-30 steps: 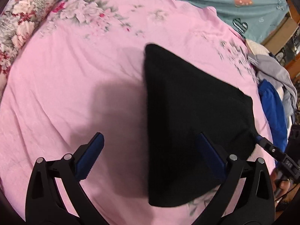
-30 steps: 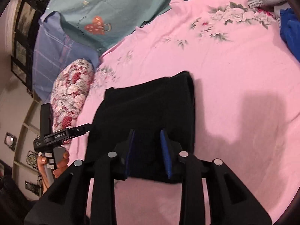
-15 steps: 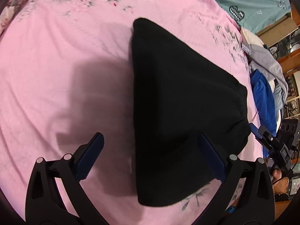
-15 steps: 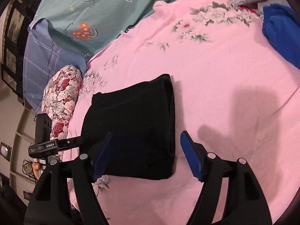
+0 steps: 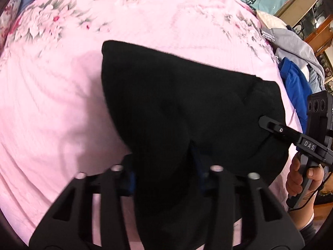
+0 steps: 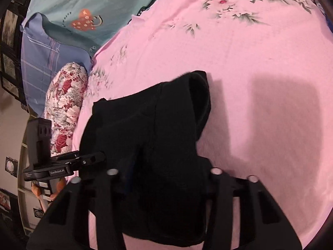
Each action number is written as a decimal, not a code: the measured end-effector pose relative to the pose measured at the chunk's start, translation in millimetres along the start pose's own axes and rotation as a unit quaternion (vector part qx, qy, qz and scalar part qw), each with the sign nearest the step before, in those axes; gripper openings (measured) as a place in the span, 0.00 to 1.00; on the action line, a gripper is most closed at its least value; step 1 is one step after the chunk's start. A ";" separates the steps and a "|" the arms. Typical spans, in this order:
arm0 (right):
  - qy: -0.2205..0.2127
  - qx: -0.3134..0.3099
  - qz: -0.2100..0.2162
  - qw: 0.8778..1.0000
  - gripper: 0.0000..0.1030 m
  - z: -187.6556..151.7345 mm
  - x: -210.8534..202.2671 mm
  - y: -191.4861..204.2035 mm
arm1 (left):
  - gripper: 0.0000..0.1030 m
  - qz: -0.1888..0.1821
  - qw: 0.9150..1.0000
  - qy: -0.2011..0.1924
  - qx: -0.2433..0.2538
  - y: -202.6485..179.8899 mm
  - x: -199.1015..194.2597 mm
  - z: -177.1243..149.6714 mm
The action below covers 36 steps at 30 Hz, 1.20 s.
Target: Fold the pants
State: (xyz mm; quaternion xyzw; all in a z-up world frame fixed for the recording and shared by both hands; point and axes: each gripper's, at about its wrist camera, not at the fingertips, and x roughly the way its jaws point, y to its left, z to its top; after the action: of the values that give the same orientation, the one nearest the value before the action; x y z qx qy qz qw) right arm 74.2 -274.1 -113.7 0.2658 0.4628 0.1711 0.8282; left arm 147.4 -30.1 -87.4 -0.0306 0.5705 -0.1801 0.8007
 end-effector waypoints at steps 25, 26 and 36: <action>-0.185 -0.305 -0.079 0.931 0.30 224.6 92.1 184.0 | 0.44 0.175 0.954 -0.222 -0.099 125.3 -41.2 210.9; -0.164 -0.311 -0.126 0.927 0.37 227.1 120.3 175.1 | 0.57 0.222 0.952 -0.186 -0.102 133.4 -11.8 211.4; -0.145 -0.222 -0.265 0.927 0.94 227.9 137.4 133.1 | 0.98 0.200 0.937 -0.215 -0.188 164.2 -16.0 174.9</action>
State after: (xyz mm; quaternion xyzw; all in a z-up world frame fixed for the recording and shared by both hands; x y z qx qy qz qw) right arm 335.2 -159.1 -28.7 -0.0349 0.3416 0.0035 0.9392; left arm 346.2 100.9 -54.0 -0.1032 0.4027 0.1052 0.9034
